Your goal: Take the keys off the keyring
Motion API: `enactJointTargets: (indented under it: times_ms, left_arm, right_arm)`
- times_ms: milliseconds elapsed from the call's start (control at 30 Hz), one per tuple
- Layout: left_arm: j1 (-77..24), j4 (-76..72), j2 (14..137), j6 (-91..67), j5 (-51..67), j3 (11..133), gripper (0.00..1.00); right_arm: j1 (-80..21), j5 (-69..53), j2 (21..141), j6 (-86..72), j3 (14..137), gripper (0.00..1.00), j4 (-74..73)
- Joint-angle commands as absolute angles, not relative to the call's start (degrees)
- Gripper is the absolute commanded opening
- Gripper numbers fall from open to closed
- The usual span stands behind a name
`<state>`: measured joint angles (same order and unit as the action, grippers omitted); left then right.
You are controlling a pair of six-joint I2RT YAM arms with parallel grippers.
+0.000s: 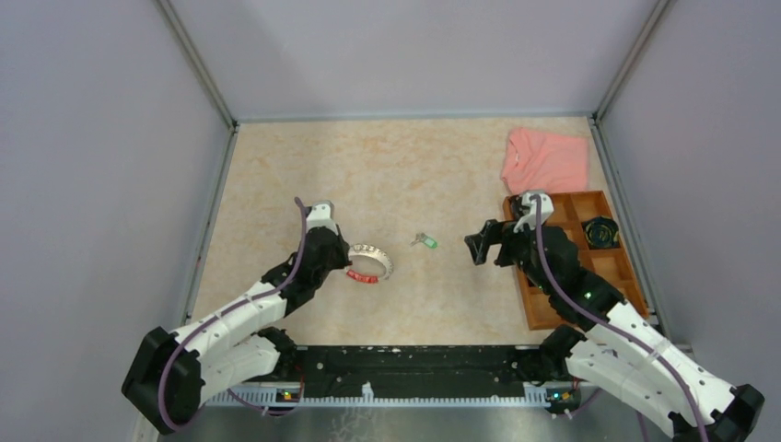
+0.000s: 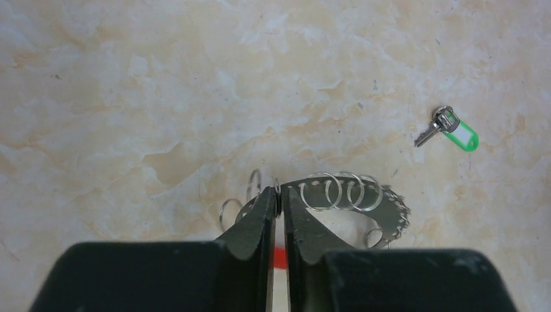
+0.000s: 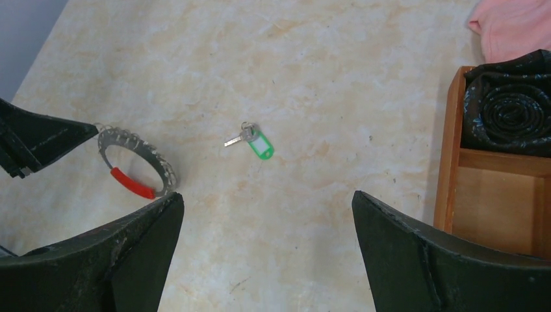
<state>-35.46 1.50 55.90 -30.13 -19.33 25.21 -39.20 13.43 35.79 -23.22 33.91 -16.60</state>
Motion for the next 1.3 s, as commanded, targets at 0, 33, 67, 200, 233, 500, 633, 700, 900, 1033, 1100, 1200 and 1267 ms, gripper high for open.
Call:
enactJointTargets:
  times_ms: [0,33,67,200,233,500,633,700,900,1033,1100,1200,1267]
  left_arm:
    - [-34.9,1.6,55.7,-30.4,-16.9,27.5,0.16]
    - [-34.8,1.9,55.4,-30.4,-16.8,27.5,0.17]
    - [-34.7,2.0,55.4,-30.4,-16.7,27.7,0.19]
    - [-34.7,2.5,55.0,-29.7,-14.9,28.3,0.35]
    - [-34.6,2.5,54.7,-29.6,-14.3,28.4,0.4]
    - [-34.7,6.1,52.5,-26.0,-3.6,32.0,0.87]
    - [-34.7,9.9,51.2,-25.1,-0.7,34.7,0.99]
    - [-34.8,12.0,50.4,-24.6,-0.3,35.9,0.99]
    - [-34.9,16.5,47.4,-25.3,0.5,38.6,0.99]
    - [-35.1,18.1,44.9,-25.3,-2.8,39.0,0.99]
    - [-35.1,20.2,44.2,-25.5,-5.2,39.5,0.99]
    - [-35.1,21.4,43.7,-26.0,-7.8,39.9,0.99]
    - [-35.1,21.8,43.3,-26.1,-8.0,40.2,0.99]
  right_arm:
    - [-38.8,12.9,35.4,-23.7,37.6,0.99,-18.7]
    - [-38.8,13.0,35.2,-23.7,37.6,0.99,-19.0]
    - [-38.8,13.0,35.2,-23.6,37.6,0.99,-19.2]
    - [-38.8,12.7,35.1,-23.1,38.0,0.99,-19.7]
    - [-38.8,12.7,35.2,-23.2,38.1,0.99,-19.8]
    - [-38.8,12.4,34.8,-23.4,39.1,0.99,-20.6]
    - [-38.8,12.3,34.3,-23.4,39.7,0.99,-20.5]
    - [-38.8,12.2,33.9,-23.5,39.9,0.99,-20.1]
    - [-38.8,11.4,32.8,-23.5,40.2,0.99,-19.3]
    - [-38.8,11.0,31.6,-23.3,40.0,0.99,-18.8]
    - [-38.9,10.7,30.8,-23.1,39.9,0.99,-18.5]
    - [-38.8,10.7,29.7,-22.9,39.4,0.99,-17.8]
    - [-38.8,10.5,29.3,-22.9,39.1,0.99,-17.3]
